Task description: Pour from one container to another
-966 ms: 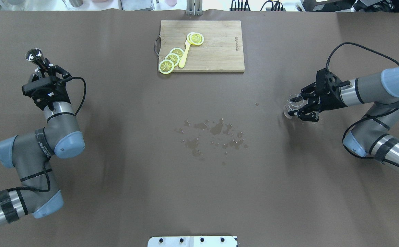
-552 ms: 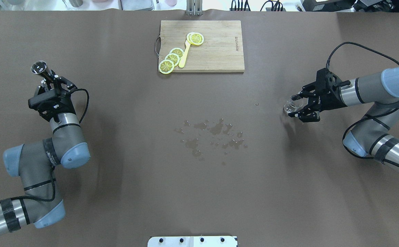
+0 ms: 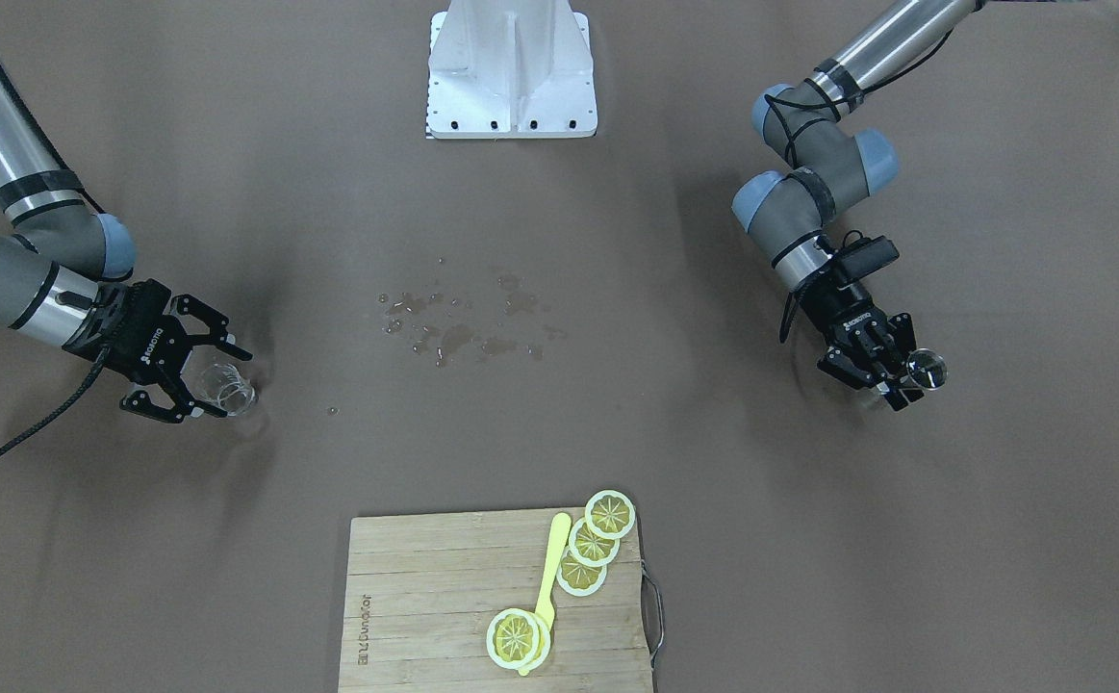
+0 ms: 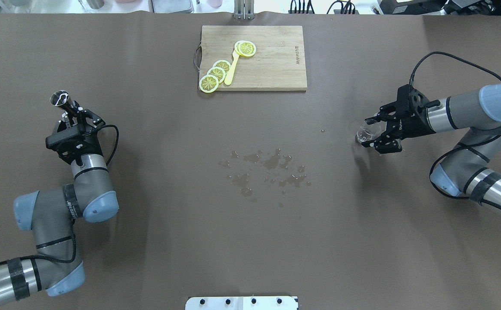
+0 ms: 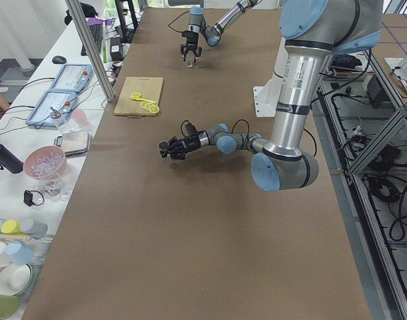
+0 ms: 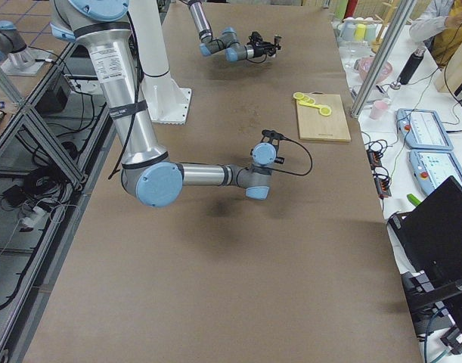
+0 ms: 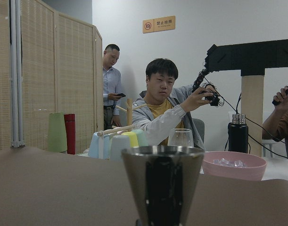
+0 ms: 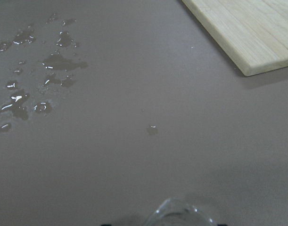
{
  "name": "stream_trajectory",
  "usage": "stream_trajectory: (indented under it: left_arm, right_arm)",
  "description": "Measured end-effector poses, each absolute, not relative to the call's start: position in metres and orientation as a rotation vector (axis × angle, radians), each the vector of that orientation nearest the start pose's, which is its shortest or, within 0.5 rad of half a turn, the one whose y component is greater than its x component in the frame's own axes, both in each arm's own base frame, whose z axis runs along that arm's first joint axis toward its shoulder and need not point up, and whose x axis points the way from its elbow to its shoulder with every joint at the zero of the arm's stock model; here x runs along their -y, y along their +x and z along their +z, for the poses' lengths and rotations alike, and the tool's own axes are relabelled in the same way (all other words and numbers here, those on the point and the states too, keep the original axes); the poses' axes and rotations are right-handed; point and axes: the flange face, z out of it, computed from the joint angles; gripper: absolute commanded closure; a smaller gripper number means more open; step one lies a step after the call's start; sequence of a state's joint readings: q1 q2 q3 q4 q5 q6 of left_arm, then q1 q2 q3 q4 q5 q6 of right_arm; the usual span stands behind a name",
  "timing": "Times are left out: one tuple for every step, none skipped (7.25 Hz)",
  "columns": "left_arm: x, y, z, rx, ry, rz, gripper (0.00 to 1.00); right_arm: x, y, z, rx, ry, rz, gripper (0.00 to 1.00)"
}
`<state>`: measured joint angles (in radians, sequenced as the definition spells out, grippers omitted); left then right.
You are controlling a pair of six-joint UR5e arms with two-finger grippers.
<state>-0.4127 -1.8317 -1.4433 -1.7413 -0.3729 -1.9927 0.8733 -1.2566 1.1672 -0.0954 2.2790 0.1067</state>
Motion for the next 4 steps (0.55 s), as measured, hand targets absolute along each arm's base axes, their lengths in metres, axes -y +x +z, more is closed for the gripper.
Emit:
stream_trajectory:
  left_arm:
    - [0.447, 0.466, 0.529, -0.277, 1.234, -0.897, 1.0]
    - [0.447, 0.466, 0.531, -0.261, 1.235, -0.886, 1.0]
    - [0.447, 0.466, 0.533, -0.244, 1.236, -0.876, 1.0]
    - [0.447, 0.466, 0.534, -0.235, 1.239, -0.87, 1.0]
  right_arm:
    - [0.515, -0.343, 0.51, 1.116, 1.025, -0.958, 0.2]
    - [0.514, -0.342, 0.505, 1.127, 1.026, -0.955, 0.2]
    - [0.514, -0.34, 0.5, 1.135, 1.028, -0.956, 0.2]
    - [0.517, -0.334, 0.498, 1.142, 1.026, -0.958, 0.2]
